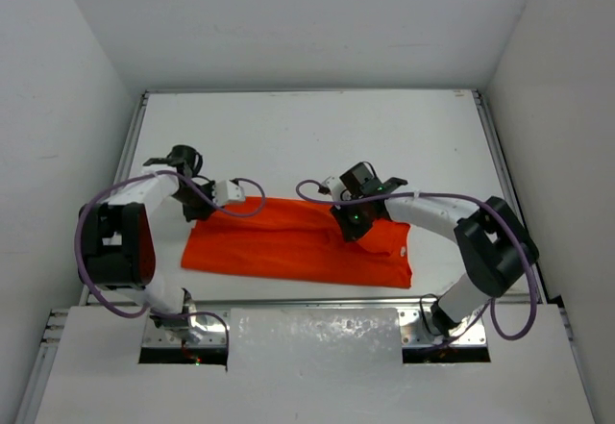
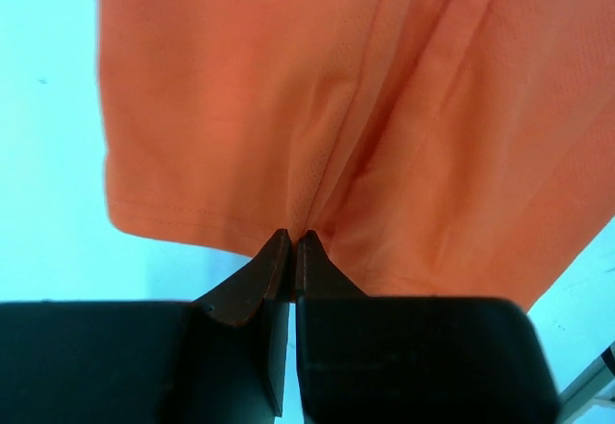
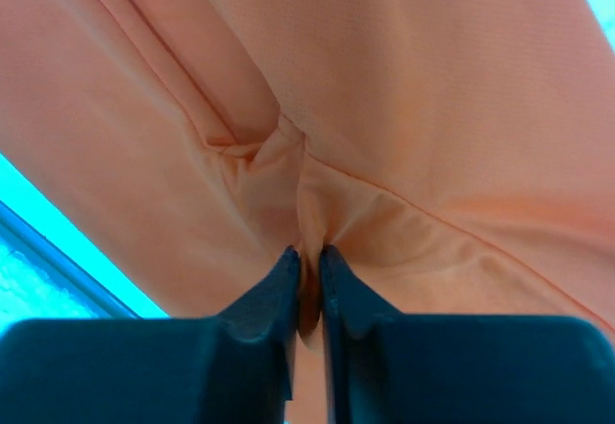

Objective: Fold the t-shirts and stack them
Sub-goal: Fold the other side of the tshirt into a rectangle

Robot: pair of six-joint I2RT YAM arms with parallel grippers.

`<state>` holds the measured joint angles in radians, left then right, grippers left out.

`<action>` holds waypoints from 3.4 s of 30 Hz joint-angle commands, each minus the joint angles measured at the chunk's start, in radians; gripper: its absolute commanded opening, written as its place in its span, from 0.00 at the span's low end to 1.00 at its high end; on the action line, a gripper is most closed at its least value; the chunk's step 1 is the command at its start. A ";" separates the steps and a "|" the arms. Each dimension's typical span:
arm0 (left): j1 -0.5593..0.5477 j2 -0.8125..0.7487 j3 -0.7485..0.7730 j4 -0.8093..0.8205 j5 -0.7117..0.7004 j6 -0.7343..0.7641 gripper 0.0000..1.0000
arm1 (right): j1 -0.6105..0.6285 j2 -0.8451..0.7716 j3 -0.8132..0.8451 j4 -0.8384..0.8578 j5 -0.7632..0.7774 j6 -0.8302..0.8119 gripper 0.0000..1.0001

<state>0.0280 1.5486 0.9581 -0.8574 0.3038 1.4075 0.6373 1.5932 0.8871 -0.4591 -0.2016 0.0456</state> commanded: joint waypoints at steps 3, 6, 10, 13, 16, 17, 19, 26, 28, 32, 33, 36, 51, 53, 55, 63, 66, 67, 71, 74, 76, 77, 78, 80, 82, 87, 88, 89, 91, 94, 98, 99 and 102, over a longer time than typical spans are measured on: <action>0.001 -0.027 -0.054 0.009 -0.025 0.071 0.09 | 0.001 0.033 0.016 0.053 -0.050 0.010 0.25; 0.001 -0.027 -0.065 0.029 -0.055 0.059 0.25 | 0.001 0.013 0.007 0.062 -0.087 0.011 0.43; 0.029 -0.016 0.002 0.026 -0.028 0.035 0.27 | 0.001 -0.073 -0.019 0.134 -0.182 0.030 0.47; 0.053 0.001 0.068 -0.006 0.001 0.025 0.30 | -0.001 -0.139 -0.040 0.180 -0.254 0.054 0.47; 0.056 0.010 0.143 -0.054 0.035 0.002 0.33 | -0.002 -0.177 -0.056 0.192 -0.301 0.086 0.47; 0.056 0.008 0.166 -0.072 0.053 -0.016 0.33 | -0.010 -0.188 -0.078 0.203 -0.315 0.118 0.46; 0.056 0.008 0.256 -0.115 0.146 -0.061 0.35 | -0.040 -0.235 -0.146 0.276 -0.375 0.163 0.45; -0.058 0.018 0.415 -0.079 0.258 -0.319 0.49 | -0.132 -0.338 -0.286 0.273 -0.269 0.276 0.21; -0.158 0.011 0.409 -0.040 0.265 -0.389 0.49 | -0.250 -0.393 -0.362 0.328 -0.259 0.341 0.07; -0.431 0.022 0.361 0.171 0.366 -0.690 0.49 | -0.378 -0.476 -0.419 0.367 -0.148 0.441 0.00; -0.465 0.039 0.358 0.211 0.394 -0.750 0.49 | -0.380 -0.476 -0.415 0.367 -0.141 0.444 0.00; -0.603 0.105 0.350 0.332 0.371 -0.876 0.48 | -0.381 -0.444 -0.393 0.326 -0.125 0.447 0.00; -0.836 0.350 0.242 0.750 0.170 -1.061 0.49 | -0.409 -0.449 -0.533 0.271 0.148 0.580 0.00; -0.843 0.366 0.217 0.771 0.149 -1.050 0.49 | -0.410 -0.460 -0.533 0.254 0.166 0.583 0.00; -0.850 0.386 0.212 0.761 0.135 -1.027 0.49 | -0.412 -0.476 -0.527 0.243 0.186 0.574 0.00; -0.856 0.387 0.206 0.681 0.187 -0.933 0.51 | -0.441 -0.478 -0.494 0.208 0.180 0.507 0.00; -0.856 0.378 0.251 0.663 0.205 -0.953 0.54 | -0.484 -0.518 -0.458 0.221 0.145 0.476 0.03; -0.856 0.377 0.289 0.653 0.202 -0.976 0.55 | -0.496 -0.524 -0.445 0.223 0.113 0.465 0.09; -0.847 0.364 0.407 0.594 0.192 -1.007 0.59 | -0.579 -0.501 -0.367 0.260 0.021 0.412 0.24; -0.826 0.340 0.493 0.513 0.192 -1.015 0.95 | -0.613 -0.439 -0.300 0.276 -0.018 0.384 0.34; -0.800 0.311 0.531 0.473 0.186 -1.003 0.99 | -0.626 -0.392 -0.278 0.292 -0.036 0.387 0.35; -0.772 0.295 0.531 0.442 0.182 -0.998 1.00 | -0.633 -0.369 -0.264 0.318 -0.048 0.393 0.35; -0.754 0.254 0.525 0.433 0.185 -0.995 1.00 | -0.633 -0.322 -0.257 0.329 -0.064 0.405 0.36; -0.708 0.205 0.475 0.407 0.182 -0.973 1.00 | -0.633 -0.282 -0.244 0.359 -0.076 0.416 0.37; -0.617 0.148 0.420 0.388 0.152 -0.973 1.00 | -0.633 -0.230 -0.234 0.379 -0.085 0.422 0.38; -0.306 0.094 0.254 0.351 0.025 -0.952 0.97 | -0.633 -0.151 -0.229 0.428 -0.102 0.421 0.39; -0.263 0.093 0.233 0.354 0.003 -0.944 0.96 | -0.633 -0.132 -0.231 0.448 -0.123 0.424 0.38; -0.175 0.091 0.208 0.368 -0.003 -0.937 0.96 | -0.633 -0.125 -0.231 0.454 -0.127 0.427 0.36; -0.099 0.091 0.144 0.392 -0.018 -0.908 0.94 | -0.633 -0.105 -0.231 0.454 -0.127 0.430 0.29; -0.002 0.105 0.070 0.440 -0.064 -0.865 0.93 | -0.633 -0.085 -0.229 0.455 -0.128 0.435 0.24; 0.052 0.143 0.004 0.541 -0.118 -0.864 0.93 | -0.633 -0.084 -0.241 0.467 -0.099 0.438 0.07; 0.058 0.156 -0.002 0.554 -0.126 -0.878 0.93 | -0.633 -0.093 -0.244 0.462 -0.081 0.438 0.06; 0.081 0.215 0.016 0.571 -0.152 -0.903 0.93 | -0.633 -0.117 -0.255 0.412 -0.022 0.433 0.02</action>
<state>0.0860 1.7252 0.9562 -0.3767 0.1936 0.5110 0.0078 1.5154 0.6250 -0.0418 -0.2821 0.4808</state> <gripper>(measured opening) 0.933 0.030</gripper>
